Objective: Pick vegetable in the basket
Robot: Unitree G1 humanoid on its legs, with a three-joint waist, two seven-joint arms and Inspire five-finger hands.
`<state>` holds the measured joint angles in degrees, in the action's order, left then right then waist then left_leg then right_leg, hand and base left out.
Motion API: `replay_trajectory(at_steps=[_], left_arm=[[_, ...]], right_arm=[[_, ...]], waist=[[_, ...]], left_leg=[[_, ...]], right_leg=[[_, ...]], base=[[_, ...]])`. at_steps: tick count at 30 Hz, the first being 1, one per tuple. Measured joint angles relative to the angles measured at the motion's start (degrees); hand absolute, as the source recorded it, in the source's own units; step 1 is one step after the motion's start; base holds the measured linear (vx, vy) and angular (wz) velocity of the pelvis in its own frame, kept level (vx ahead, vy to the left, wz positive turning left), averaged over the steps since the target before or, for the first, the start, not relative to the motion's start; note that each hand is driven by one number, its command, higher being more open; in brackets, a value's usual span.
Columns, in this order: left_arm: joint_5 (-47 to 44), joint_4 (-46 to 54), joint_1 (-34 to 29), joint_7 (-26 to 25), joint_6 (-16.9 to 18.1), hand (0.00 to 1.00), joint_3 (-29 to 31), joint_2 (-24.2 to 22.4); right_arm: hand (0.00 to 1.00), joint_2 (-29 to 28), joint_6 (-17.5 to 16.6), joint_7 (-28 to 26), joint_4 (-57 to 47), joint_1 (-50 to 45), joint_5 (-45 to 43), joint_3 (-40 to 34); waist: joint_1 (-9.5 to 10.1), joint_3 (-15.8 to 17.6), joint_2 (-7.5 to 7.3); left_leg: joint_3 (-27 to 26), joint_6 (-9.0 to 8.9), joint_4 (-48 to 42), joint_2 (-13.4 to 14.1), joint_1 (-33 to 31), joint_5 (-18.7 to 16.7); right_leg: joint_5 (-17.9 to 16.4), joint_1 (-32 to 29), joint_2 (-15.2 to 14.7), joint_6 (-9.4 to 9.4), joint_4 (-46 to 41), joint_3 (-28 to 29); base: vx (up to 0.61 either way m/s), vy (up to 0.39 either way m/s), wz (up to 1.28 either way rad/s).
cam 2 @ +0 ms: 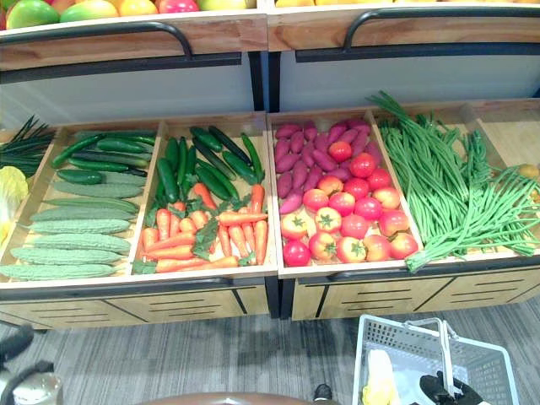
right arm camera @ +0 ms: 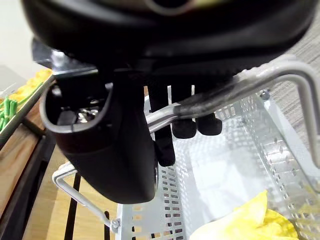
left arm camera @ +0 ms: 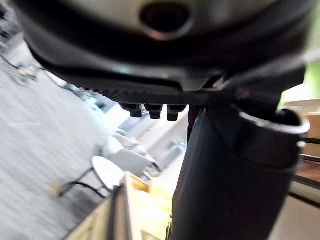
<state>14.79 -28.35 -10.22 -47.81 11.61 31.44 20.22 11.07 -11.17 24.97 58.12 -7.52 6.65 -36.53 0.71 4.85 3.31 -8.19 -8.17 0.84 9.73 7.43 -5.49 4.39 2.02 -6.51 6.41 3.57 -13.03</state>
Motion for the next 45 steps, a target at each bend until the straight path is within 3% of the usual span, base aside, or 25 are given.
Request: replay_trajectory(at_steps=[8,12,14,19,25,31,45], left_arm=[[13.77,7.64,-0.14,10.5,10.4,1.0,-15.58,9.62],[14.57,9.15,-0.07,17.58,15.54,1.0,-23.19,12.98],[14.39,9.14,0.04,20.9,16.04,1.0,-26.04,14.49],[12.79,8.75,0.84,28.77,15.79,1.0,-33.09,17.43],[11.62,5.2,2.91,33.44,13.38,1.0,-37.35,18.24],[11.96,0.4,4.08,33.18,11.34,1.0,-37.42,18.27],[15.23,-5.05,7.38,27.07,6.85,1.0,-33.97,18.16]], right_arm=[[0.0,2.85,-0.01,-1.73,-0.19,0.08,0.01,2.67],[0.0,4.08,-0.03,-2.7,-0.18,0.13,0.12,3.82],[0.0,5.06,-0.13,-3.34,-0.19,0.13,0.14,5.08],[0.0,7.33,-0.89,-4.27,-0.17,-0.15,1.25,7.45],[0.0,8.05,-1.91,-4.69,-0.18,-0.85,2.35,10.23],[0.0,9.02,-2.64,-4.71,-0.18,-1.33,2.39,11.25],[0.0,9.37,-2.67,-4.71,-0.18,-1.97,2.36,12.2]], waist=[[0.15,-0.1,0.93],[-0.34,-0.03,1.24],[-0.91,-0.12,1.4],[-1.18,-0.27,2.09],[-1.31,-0.18,2.7],[-1.2,-0.18,2.77],[-0.92,0.52,1.81]], left_leg=[[-1.34,0.29,-0.04,-0.18,-0.36,-0.17],[-3.13,0.31,-0.48,-0.3,0.19,-0.19],[-3.81,0.49,-0.99,-0.34,0.34,-0.3],[-5.35,0.56,-1.58,-0.33,0.59,-0.6],[-5.89,0.52,-2.18,-0.18,-0.01,-1.18],[-6.67,0.46,-2.25,-0.04,-0.6,-1.22],[-6.41,0.48,-2.36,-0.27,-1.87,-1.12]], right_leg=[[-0.04,-1.0,-0.11,0.09,-0.03,1.06],[-0.03,-1.1,-0.14,0.09,-0.03,2.36],[-0.02,-1.25,-0.19,0.08,-0.16,2.82],[0.04,-1.86,-0.17,0.08,-0.63,4.0],[0.67,-2.37,-0.01,0.0,-0.59,4.57],[1.41,-3.15,0.25,-0.17,-0.24,5.26],[1.73,-4.33,0.03,0.01,-0.09,5.07]], base=[[0.01,0.002,-0.06],[0.02,0.005,-0.15],[0.03,0.0,-0.14],[-0.01,0.001,-0.13],[-0.05,0.0,-0.05],[-0.04,-0.007,-0.07],[0.0,0.0,0.0]])
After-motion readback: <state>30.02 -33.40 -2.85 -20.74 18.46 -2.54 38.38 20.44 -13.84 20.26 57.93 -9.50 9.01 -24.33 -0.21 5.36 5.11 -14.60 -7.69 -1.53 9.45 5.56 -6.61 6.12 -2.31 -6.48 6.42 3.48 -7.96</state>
